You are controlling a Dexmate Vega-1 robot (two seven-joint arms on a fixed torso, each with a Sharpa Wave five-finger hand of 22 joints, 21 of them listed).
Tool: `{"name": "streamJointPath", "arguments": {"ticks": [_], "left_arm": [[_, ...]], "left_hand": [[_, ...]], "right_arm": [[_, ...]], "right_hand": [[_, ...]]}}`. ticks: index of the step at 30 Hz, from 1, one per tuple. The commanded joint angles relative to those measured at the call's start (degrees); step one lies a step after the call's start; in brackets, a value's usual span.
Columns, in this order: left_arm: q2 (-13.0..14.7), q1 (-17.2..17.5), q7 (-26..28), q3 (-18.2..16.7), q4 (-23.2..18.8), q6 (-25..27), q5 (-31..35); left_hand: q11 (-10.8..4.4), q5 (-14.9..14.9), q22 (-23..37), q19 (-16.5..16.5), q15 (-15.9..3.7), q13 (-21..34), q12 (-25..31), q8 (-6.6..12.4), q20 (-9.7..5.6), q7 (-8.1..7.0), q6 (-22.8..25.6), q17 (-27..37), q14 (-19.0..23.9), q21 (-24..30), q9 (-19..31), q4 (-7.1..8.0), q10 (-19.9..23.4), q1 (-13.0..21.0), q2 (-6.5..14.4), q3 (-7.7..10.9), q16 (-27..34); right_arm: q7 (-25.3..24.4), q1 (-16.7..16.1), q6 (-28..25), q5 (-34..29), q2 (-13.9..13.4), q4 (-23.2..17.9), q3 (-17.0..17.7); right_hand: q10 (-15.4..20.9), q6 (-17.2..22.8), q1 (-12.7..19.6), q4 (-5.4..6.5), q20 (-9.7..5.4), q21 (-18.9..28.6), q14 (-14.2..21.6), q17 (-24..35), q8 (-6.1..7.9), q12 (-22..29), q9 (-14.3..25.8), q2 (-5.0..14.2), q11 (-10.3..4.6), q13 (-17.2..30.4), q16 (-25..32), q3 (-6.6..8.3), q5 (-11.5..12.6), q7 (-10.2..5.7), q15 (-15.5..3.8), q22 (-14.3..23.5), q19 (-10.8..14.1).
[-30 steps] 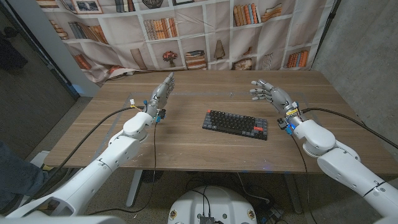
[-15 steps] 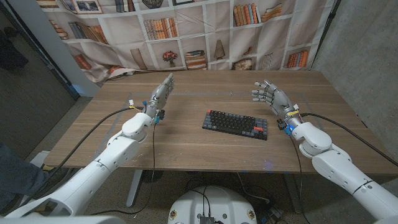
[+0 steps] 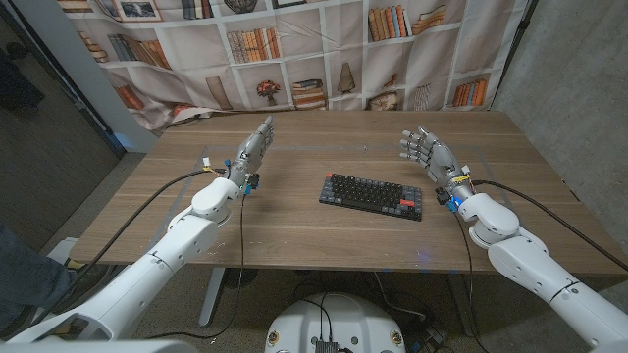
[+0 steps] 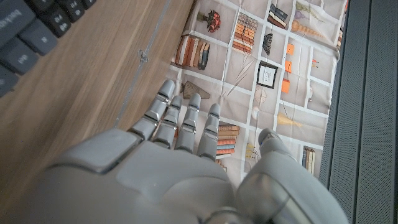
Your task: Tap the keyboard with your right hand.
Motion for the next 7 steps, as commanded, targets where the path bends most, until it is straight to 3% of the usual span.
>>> {"name": "streamJointPath", "arguments": {"ticks": [1,7], "left_arm": [[0.0,-0.5,-0.5,0.2,0.5,0.1,-0.1],[0.1,-0.6,-0.6,0.2,0.4,0.2,0.0]], "left_hand": [[-0.03,0.0,0.2,-0.5,0.15,0.2,0.0,0.02,-0.12,-0.23,-0.1,0.1,-0.3,0.0,0.2,0.01,-0.2,-0.1,-0.1,-0.12,-0.1],[0.01,0.0,0.2,-0.5,0.13,0.2,0.0,0.04,-0.11,-0.22,-0.1,0.1,-0.3,0.0,0.2,0.01,-0.2,-0.1,-0.1,-0.14,-0.1]], "right_arm": [[-0.5,0.2,-0.5,0.6,-0.7,0.1,-0.5],[-0.9,0.2,-0.6,0.5,-0.8,-0.2,-0.7]], "right_hand": [[0.1,-0.3,-0.5,-0.1,-0.14,-0.2,0.0,0.1,-0.11,-0.1,0.1,0.08,0.33,0.1,0.0,-0.3,-0.1,0.13,-0.05,0.0,0.4],[0.5,-0.3,-0.5,-0.22,-0.13,-0.3,0.2,0.1,-0.03,0.0,0.1,0.15,0.68,0.1,0.0,-0.42,-0.1,0.15,-0.08,0.0,0.7]]}}
